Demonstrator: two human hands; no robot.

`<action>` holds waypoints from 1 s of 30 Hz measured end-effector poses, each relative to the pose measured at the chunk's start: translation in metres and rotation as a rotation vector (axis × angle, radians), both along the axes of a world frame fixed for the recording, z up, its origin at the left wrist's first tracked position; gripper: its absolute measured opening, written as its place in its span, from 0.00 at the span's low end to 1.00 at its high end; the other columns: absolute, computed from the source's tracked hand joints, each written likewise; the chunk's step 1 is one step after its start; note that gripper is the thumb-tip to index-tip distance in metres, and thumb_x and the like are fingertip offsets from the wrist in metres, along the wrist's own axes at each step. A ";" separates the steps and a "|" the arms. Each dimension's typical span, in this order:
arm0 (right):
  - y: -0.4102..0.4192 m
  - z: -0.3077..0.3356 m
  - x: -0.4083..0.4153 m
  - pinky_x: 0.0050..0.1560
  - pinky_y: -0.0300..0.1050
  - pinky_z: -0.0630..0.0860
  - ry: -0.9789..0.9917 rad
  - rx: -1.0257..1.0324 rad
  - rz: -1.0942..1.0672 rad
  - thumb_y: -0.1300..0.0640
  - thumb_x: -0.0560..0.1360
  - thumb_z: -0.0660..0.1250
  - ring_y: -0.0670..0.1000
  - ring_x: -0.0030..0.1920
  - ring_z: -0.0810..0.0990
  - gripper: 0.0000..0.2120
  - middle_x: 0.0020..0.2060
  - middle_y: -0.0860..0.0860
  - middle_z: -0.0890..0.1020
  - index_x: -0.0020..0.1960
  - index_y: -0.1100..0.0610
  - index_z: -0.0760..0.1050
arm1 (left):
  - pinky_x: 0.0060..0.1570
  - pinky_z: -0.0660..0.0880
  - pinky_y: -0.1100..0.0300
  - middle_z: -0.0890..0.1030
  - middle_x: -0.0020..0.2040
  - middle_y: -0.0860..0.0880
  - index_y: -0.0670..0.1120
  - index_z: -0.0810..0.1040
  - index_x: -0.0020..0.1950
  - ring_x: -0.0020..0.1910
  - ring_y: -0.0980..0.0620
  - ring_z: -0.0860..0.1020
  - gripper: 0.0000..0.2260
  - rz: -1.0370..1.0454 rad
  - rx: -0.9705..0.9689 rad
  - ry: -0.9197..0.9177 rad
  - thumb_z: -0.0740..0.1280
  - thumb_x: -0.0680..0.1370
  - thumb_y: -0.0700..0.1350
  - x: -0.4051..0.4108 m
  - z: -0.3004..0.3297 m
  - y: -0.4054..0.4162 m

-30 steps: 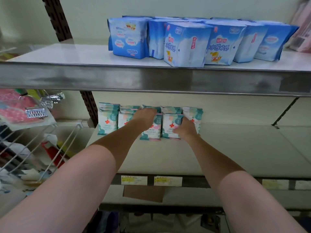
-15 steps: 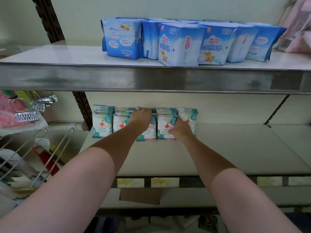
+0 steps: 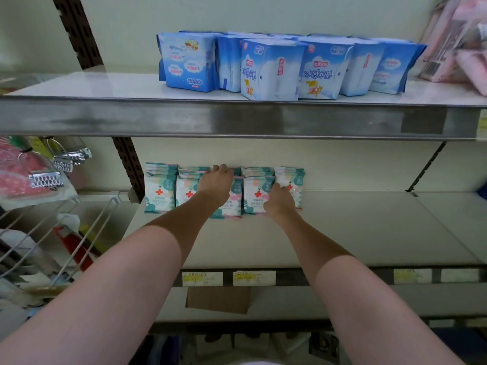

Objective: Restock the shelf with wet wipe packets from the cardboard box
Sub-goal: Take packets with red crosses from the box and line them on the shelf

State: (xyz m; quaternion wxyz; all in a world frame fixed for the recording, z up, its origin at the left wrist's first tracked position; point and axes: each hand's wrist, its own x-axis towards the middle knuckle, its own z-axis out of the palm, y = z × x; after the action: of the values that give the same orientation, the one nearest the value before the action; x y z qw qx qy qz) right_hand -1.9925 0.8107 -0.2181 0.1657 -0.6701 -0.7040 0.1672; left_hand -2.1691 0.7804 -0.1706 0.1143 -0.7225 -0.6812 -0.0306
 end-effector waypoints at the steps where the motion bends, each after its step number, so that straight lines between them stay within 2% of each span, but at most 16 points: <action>1: -0.002 0.000 0.001 0.53 0.44 0.72 -0.003 -0.002 0.009 0.63 0.78 0.66 0.57 0.60 0.76 0.19 0.61 0.59 0.74 0.67 0.60 0.67 | 0.62 0.71 0.52 0.74 0.62 0.43 0.41 0.70 0.67 0.61 0.45 0.72 0.22 0.005 -0.001 0.001 0.69 0.74 0.36 0.000 0.001 -0.003; 9: -0.028 -0.005 0.000 0.52 0.47 0.78 0.046 -0.012 0.112 0.61 0.76 0.69 0.55 0.54 0.78 0.15 0.56 0.57 0.77 0.61 0.59 0.72 | 0.66 0.68 0.49 0.73 0.67 0.42 0.43 0.68 0.70 0.69 0.43 0.68 0.22 0.080 -0.031 0.036 0.65 0.76 0.37 0.000 0.003 -0.041; 14: -0.056 -0.009 -0.013 0.44 0.45 0.70 0.046 -0.025 0.243 0.62 0.76 0.64 0.56 0.52 0.76 0.13 0.56 0.56 0.75 0.61 0.60 0.72 | 0.59 0.69 0.51 0.76 0.61 0.43 0.44 0.71 0.64 0.61 0.44 0.72 0.14 0.148 -0.073 0.062 0.62 0.78 0.42 -0.005 -0.003 -0.077; 19: -0.090 -0.010 -0.032 0.37 0.43 0.67 0.102 -0.049 0.320 0.63 0.75 0.65 0.54 0.47 0.75 0.07 0.52 0.56 0.76 0.52 0.58 0.71 | 0.60 0.68 0.51 0.75 0.62 0.44 0.44 0.70 0.67 0.63 0.44 0.71 0.17 0.190 -0.101 0.045 0.61 0.79 0.42 -0.018 -0.011 -0.119; 24: -0.131 0.000 -0.065 0.42 0.45 0.67 0.136 -0.027 0.395 0.61 0.75 0.66 0.53 0.46 0.73 0.07 0.51 0.55 0.74 0.52 0.57 0.71 | 0.59 0.68 0.51 0.76 0.61 0.44 0.45 0.72 0.64 0.61 0.44 0.72 0.15 0.238 -0.113 0.012 0.60 0.77 0.42 -0.042 -0.010 -0.168; 30: -0.212 0.008 -0.127 0.44 0.46 0.69 0.184 0.038 0.508 0.61 0.75 0.66 0.53 0.45 0.73 0.06 0.50 0.53 0.73 0.50 0.55 0.70 | 0.58 0.69 0.51 0.76 0.61 0.44 0.46 0.71 0.63 0.62 0.43 0.72 0.13 0.337 -0.195 0.011 0.60 0.79 0.45 -0.084 -0.017 -0.256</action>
State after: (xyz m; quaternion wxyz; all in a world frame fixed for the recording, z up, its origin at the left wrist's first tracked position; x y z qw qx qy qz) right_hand -2.1192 0.5987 -0.2100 0.1945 -0.4507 -0.8345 0.2504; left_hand -2.2536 0.5243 -0.1875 0.0507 -0.6059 -0.7917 0.0592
